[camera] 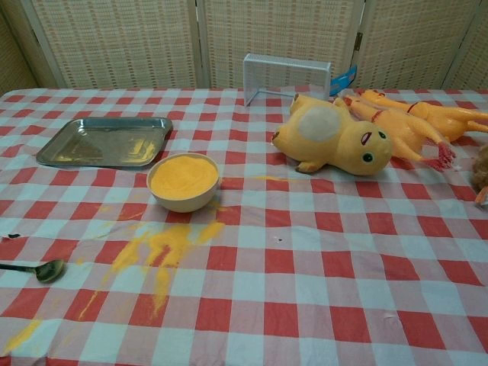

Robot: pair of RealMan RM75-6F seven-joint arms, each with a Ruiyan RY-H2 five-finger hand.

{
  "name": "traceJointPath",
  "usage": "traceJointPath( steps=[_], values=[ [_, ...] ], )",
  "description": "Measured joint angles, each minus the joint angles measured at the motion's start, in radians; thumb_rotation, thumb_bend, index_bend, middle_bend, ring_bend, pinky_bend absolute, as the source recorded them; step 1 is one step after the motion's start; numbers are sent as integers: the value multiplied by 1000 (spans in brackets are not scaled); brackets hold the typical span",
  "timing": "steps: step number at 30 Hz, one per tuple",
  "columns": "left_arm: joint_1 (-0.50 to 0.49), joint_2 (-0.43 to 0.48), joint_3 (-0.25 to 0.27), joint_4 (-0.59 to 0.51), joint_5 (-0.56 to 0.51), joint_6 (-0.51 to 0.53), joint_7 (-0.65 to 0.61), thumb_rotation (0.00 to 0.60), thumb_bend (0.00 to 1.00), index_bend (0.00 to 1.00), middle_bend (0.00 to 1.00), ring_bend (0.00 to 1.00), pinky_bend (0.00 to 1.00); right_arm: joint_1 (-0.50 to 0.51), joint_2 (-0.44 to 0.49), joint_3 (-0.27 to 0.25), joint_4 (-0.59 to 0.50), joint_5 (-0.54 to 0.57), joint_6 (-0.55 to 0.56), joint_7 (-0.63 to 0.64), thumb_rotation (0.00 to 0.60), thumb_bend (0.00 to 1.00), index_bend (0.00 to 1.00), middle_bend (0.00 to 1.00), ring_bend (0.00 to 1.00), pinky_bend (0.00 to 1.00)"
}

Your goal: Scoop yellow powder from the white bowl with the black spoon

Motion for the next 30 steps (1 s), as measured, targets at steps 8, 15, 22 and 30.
traceJointPath(
  steps=[8, 15, 22, 30],
  values=[
    [2, 2, 12, 2, 23, 4, -39, 600, 439, 2, 0, 0, 126, 0, 0, -1, -3, -3, 3, -3, 600, 76, 0, 0, 0, 0],
    [7, -55, 52, 111, 130, 41, -101, 600, 445, 246, 0, 0, 80, -4, 1, -4, -9, 2, 3, -11, 600, 77, 0, 0, 0, 0],
    [3, -103, 79, 143, 129, -7, -78, 600, 444, 324, 0, 0, 74, -14, 5, -13, -10, -46, 45, 9, 600, 77, 0, 0, 0, 0],
    [-35, -150, 87, 165, 94, -116, -63, 600, 443, 340, 0, 0, 68, -25, 11, -31, -8, -85, 67, 24, 600, 77, 0, 0, 0, 0]
  ],
)
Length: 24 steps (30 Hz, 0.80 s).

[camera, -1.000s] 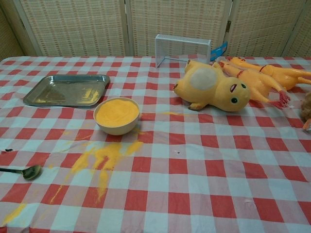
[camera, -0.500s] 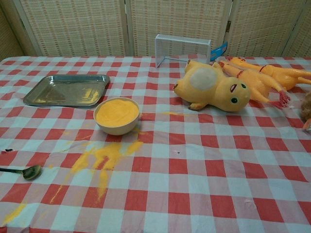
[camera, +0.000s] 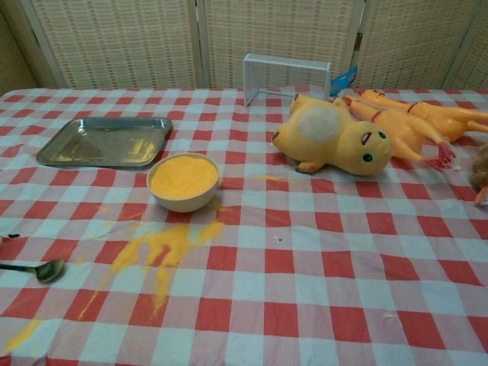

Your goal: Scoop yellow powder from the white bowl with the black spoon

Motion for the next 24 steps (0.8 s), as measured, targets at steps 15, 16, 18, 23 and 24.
traceJointPath(
  steps=[15, 16, 18, 23, 24],
  values=[
    [-42, -138, -4, 89, -22, -71, 67, 600, 429, 393, 0, 0, 55, 1, 6, 0, -8, 10, -14, -1, 600, 77, 0, 0, 0, 0],
    [-44, -145, -5, 98, -21, -70, 72, 600, 430, 393, 0, 0, 55, 0, 6, 0, -9, 10, -13, -1, 600, 77, 0, 0, 0, 0],
    [-48, -165, -8, 123, -18, -68, 91, 600, 429, 394, 0, 0, 54, -1, 6, 0, -9, 10, -11, -2, 600, 77, 0, 0, 0, 0],
    [-61, -194, -10, 156, -21, -81, 117, 600, 428, 410, 0, 0, 55, -1, 6, 1, -9, 12, -12, -3, 600, 77, 0, 0, 0, 0],
    [-64, -196, -11, 159, -25, -88, 118, 600, 428, 412, 0, 0, 55, -2, 6, 2, -9, 12, -11, -4, 600, 77, 0, 0, 0, 0]
  ],
)
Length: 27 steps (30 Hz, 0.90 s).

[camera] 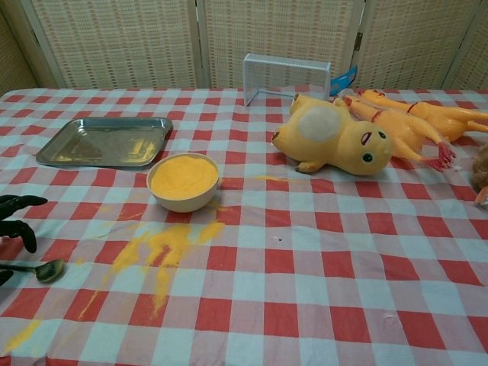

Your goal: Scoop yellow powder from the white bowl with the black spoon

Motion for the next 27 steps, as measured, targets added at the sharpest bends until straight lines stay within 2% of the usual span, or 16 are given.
traceJointPath(
  steps=[10, 27],
  values=[
    [-20, -10, -1, 20, -34, -47, -14, 600, 429, 447, 0, 0, 54, -1, 0, 2, 0, 2, 0, -1, 600, 77, 0, 0, 0, 0],
    [-31, -13, -1, 38, -56, -66, -30, 600, 440, 537, 0, 0, 54, -3, -2, 3, -1, 1, 2, -6, 600, 77, 0, 0, 0, 0]
  ],
)
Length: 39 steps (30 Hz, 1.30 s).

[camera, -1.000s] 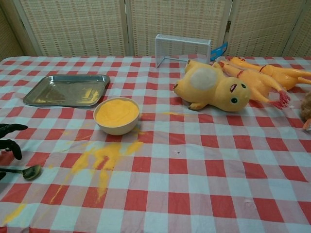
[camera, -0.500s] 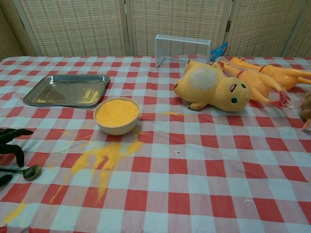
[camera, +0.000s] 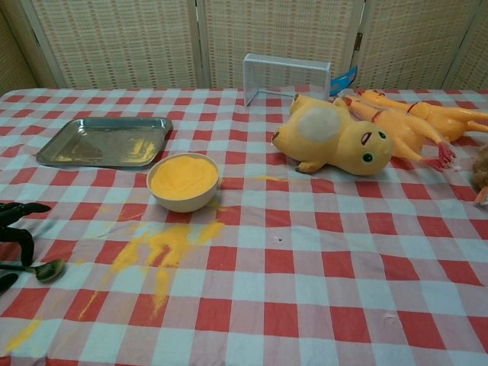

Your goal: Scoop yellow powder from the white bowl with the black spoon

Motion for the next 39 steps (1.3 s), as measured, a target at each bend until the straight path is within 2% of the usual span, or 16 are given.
traceJointPath(
  steps=[12, 28, 35, 39],
  values=[
    [-7, -6, 6, 1, 2, 5, -6, 600, 440, 562, 0, 0, 54, -2, 1, 0, 0, 0, 1, -1, 600, 77, 0, 0, 0, 0],
    [-4, 3, 5, -17, 15, 44, -45, 600, 455, 683, 75, 0, 55, -2, 2, -1, -1, 1, -2, -1, 600, 76, 0, 0, 0, 0],
    [-3, 46, -10, -80, 19, 80, -61, 600, 455, 686, 77, 0, 55, -1, 4, -1, -3, 1, -5, 0, 600, 77, 0, 0, 0, 0],
    [-16, 86, -33, -164, 18, 89, -26, 600, 454, 686, 76, 0, 54, -1, 4, -3, -5, -4, -5, 2, 600, 77, 0, 0, 0, 0]
  ],
)
